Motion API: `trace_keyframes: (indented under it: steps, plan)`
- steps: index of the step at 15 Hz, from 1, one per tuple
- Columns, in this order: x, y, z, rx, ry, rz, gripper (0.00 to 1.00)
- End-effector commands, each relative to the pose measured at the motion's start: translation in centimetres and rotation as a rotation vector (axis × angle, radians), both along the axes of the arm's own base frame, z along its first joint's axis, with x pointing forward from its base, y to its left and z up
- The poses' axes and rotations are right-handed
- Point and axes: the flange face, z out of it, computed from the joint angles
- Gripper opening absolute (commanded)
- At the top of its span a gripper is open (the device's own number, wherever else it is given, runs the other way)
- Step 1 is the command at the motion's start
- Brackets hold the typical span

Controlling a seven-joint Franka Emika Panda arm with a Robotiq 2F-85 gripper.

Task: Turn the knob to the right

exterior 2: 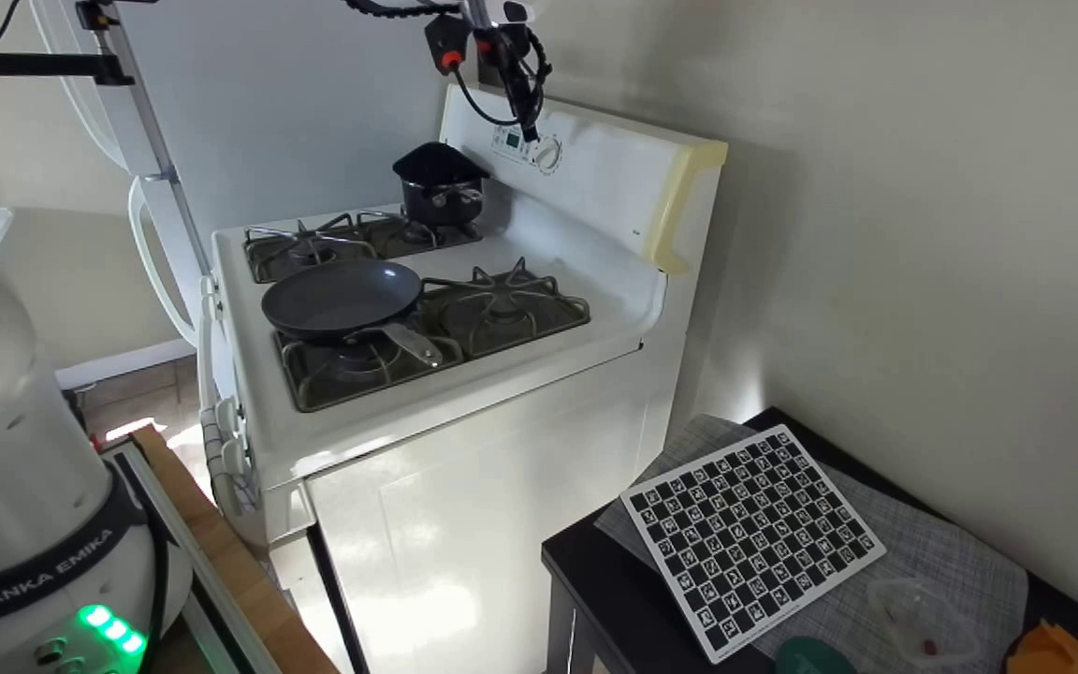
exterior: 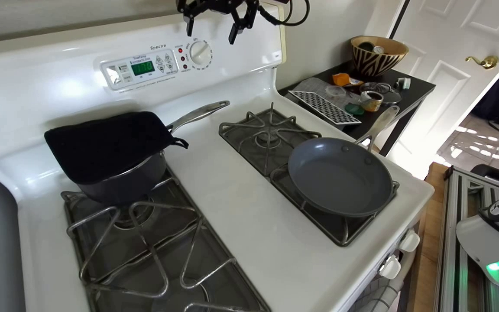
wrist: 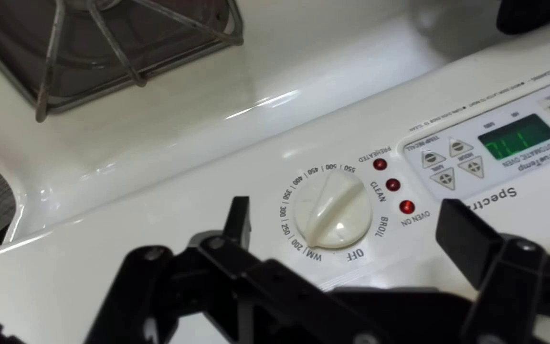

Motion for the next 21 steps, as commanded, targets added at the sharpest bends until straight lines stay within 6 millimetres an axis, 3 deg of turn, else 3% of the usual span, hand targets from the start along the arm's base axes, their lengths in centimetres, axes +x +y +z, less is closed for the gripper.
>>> trace_keyframes:
  steps: [1, 6, 18, 19, 21]
  plan:
    - [-0.6, 0.1, 1.2, -0.163, 0.011, 0.104, 1.00]
    - [-0.9, 0.8, 2.3, -0.280, -0.047, 0.180, 1.00]
    - [-2.9, 2.6, 4.2, -0.358, -0.097, 0.201, 1.00]
    - [-1.6, 2.4, 4.2, -0.341, -0.099, 0.216, 1.00]
    - [-1.6, 2.4, 4.4, -0.341, -0.102, 0.215, 1.00]
